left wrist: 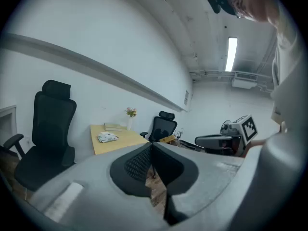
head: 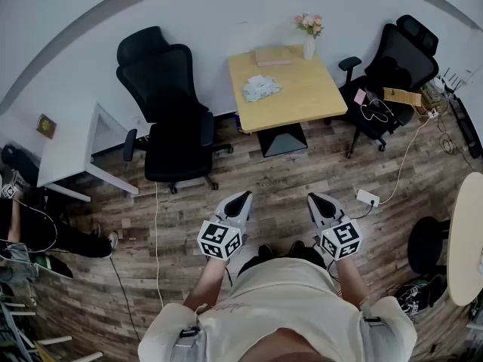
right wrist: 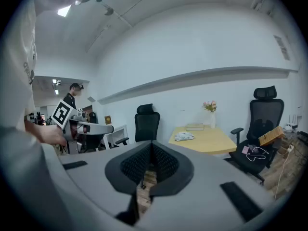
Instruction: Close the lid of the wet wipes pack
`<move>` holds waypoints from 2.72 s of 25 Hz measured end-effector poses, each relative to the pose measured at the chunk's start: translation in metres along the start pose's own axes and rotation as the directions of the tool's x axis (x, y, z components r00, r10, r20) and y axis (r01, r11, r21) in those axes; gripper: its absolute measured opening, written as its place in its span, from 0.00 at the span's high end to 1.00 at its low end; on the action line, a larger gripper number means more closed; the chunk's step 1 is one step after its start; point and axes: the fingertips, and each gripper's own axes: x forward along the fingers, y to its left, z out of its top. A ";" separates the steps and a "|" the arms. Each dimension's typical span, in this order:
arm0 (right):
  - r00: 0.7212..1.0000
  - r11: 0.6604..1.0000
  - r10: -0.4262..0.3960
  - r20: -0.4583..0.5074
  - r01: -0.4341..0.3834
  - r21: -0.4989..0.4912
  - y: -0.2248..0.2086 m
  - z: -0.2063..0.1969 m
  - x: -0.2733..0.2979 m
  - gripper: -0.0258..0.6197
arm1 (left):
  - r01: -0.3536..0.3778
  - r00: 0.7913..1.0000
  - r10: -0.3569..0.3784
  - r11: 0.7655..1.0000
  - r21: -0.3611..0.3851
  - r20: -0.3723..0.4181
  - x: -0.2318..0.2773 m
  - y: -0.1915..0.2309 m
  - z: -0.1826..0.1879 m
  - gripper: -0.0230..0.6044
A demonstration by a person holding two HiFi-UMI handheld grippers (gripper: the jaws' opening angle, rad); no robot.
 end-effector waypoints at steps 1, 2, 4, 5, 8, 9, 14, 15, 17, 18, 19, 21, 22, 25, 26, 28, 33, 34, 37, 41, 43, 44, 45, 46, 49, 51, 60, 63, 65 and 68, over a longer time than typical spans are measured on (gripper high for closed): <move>1.000 1.000 0.001 0.001 -0.001 0.002 0.001 0.000 0.005 0.96 | 0.000 1.000 -0.001 1.000 0.006 0.002 0.001 0.006 0.000 0.93; 1.000 1.000 0.002 0.002 -0.002 0.003 0.002 0.001 0.010 0.96 | 0.001 1.000 -0.002 1.000 0.012 0.003 0.003 0.011 0.001 0.93; 1.000 1.000 0.004 0.001 -0.004 0.002 0.005 0.002 0.017 0.96 | 0.007 1.000 -0.008 1.000 0.015 0.005 0.005 0.018 0.003 0.93; 1.000 1.000 0.002 -0.001 -0.002 -0.001 0.007 0.003 0.019 0.96 | 0.014 1.000 -0.014 1.000 0.014 0.006 0.007 0.020 0.004 0.93; 1.000 1.000 -0.016 -0.009 0.016 -0.006 0.005 0.005 0.023 0.96 | 0.042 0.999 -0.042 0.999 0.013 0.004 0.015 0.022 0.006 0.93; 1.000 1.000 -0.025 -0.007 0.025 -0.001 0.002 0.005 0.024 0.96 | 0.049 0.999 -0.049 0.999 0.014 0.000 0.019 0.023 0.005 0.93; 0.998 0.998 -0.057 -0.004 0.057 0.035 -0.018 0.003 0.030 0.96 | 0.061 0.997 -0.061 0.998 -0.003 -0.039 0.039 0.028 -0.008 0.93; 0.998 0.998 -0.058 -0.010 0.059 0.039 -0.023 0.000 0.032 0.96 | 0.062 0.997 -0.062 0.998 -0.008 -0.047 0.044 0.028 -0.011 0.93; 0.998 0.997 -0.058 -0.021 0.059 0.050 -0.035 -0.005 0.041 0.96 | 0.064 0.996 -0.064 0.998 -0.013 -0.060 0.055 0.031 -0.013 0.93; 0.998 0.997 -0.057 -0.022 0.058 0.053 -0.041 -0.006 0.046 0.96 | 0.064 0.996 -0.064 0.998 -0.012 -0.065 0.061 0.032 -0.013 0.93; 0.998 0.997 -0.055 -0.021 0.056 0.052 -0.048 -0.007 0.053 0.96 | 0.062 0.996 -0.063 0.998 -0.007 -0.071 0.068 0.035 -0.012 0.93; 0.999 0.998 -0.044 -0.008 0.044 0.044 -0.064 -0.003 0.067 0.96 | 0.055 0.995 -0.054 0.998 0.011 -0.079 0.086 0.040 -0.005 0.93; 0.999 0.998 -0.036 0.000 0.036 0.043 -0.073 0.001 0.075 0.96 | 0.051 0.995 -0.049 0.998 0.021 -0.081 0.097 0.043 0.000 0.93; 1.000 0.999 -0.017 0.026 0.016 0.028 -0.107 0.018 0.098 0.96 | 0.046 0.996 -0.042 0.998 0.044 -0.082 0.137 0.050 0.018 0.93; 0.999 1.000 -0.012 0.034 0.011 0.015 -0.120 0.024 0.105 0.96 | 0.044 0.996 -0.040 0.998 0.050 -0.078 0.152 0.052 0.026 0.93; 0.999 1.000 0.000 0.046 0.000 -0.008 -0.144 0.034 0.118 0.96 | 0.033 0.998 -0.030 0.998 0.050 -0.063 0.180 0.057 0.043 0.93; 0.998 0.998 0.054 0.038 -0.053 -0.025 -0.204 0.047 0.146 0.96 | -0.009 1.000 0.009 1.000 -0.003 -0.011 0.245 0.068 0.075 0.93; 0.997 0.997 0.064 0.037 -0.063 -0.034 -0.215 0.050 0.153 0.96 | -0.017 1.000 0.017 1.000 -0.015 -0.007 0.257 0.071 0.078 0.93; 0.995 0.994 0.097 0.033 -0.096 -0.043 -0.239 0.058 0.174 0.96 | -0.043 0.999 0.043 0.999 -0.024 -0.021 0.287 0.081 0.079 0.93; 0.988 0.988 0.152 0.005 -0.152 -0.017 -0.251 0.053 0.197 0.96 | -0.085 0.995 0.084 0.996 -0.027 -0.047 0.310 0.092 0.077 0.93; 0.986 0.986 0.167 -0.017 -0.167 -0.005 -0.255 0.048 0.208 0.96 | -0.101 0.993 0.099 0.995 -0.027 -0.060 0.316 0.097 0.075 0.93; 0.984 0.984 0.176 -0.026 -0.176 0.000 -0.256 0.046 0.214 0.96 | -0.107 0.992 0.105 0.994 -0.027 -0.068 0.319 0.100 0.075 0.93; 0.982 0.983 0.184 -0.033 -0.184 0.004 -0.258 0.046 0.221 0.96 | -0.112 0.991 0.109 0.993 -0.027 -0.077 0.322 0.104 0.074 0.93; 0.981 0.982 0.190 -0.038 -0.190 0.007 -0.260 0.046 0.227 0.96 | -0.116 0.990 0.113 0.993 -0.029 -0.084 0.326 0.109 0.074 0.93; 0.980 0.981 0.196 -0.044 -0.196 0.002 -0.268 0.054 0.250 0.96 | -0.125 0.989 0.122 0.992 -0.032 -0.085 0.336 0.130 0.078 0.93; 0.980 0.981 0.193 -0.048 -0.194 -0.007 -0.273 0.059 0.264 0.96 | -0.125 0.989 0.123 0.992 -0.027 -0.078 0.344 0.145 0.080 0.93; 0.988 0.988 0.147 -0.051 -0.149 -0.039 -0.296 0.110 0.334 0.96 | -0.055 0.998 0.055 0.998 0.003 -0.008 0.400 0.212 0.123 0.93; 0.989 0.989 0.139 -0.041 -0.141 -0.041 -0.300 0.125 0.366 0.96 | -0.051 0.999 0.051 0.998 0.025 0.005 0.410 0.242 0.137 0.93; 0.990 0.990 0.132 -0.044 -0.134 -0.047 -0.301 0.132 0.387 0.96 | -0.051 0.999 0.051 0.998 0.030 0.006 0.415 0.263 0.142 0.93; 0.991 0.991 0.122 -0.049 -0.125 -0.057 -0.301 0.139 0.417 0.96 | -0.054 0.999 0.053 0.998 0.029 0.004 0.421 0.293 0.145 0.93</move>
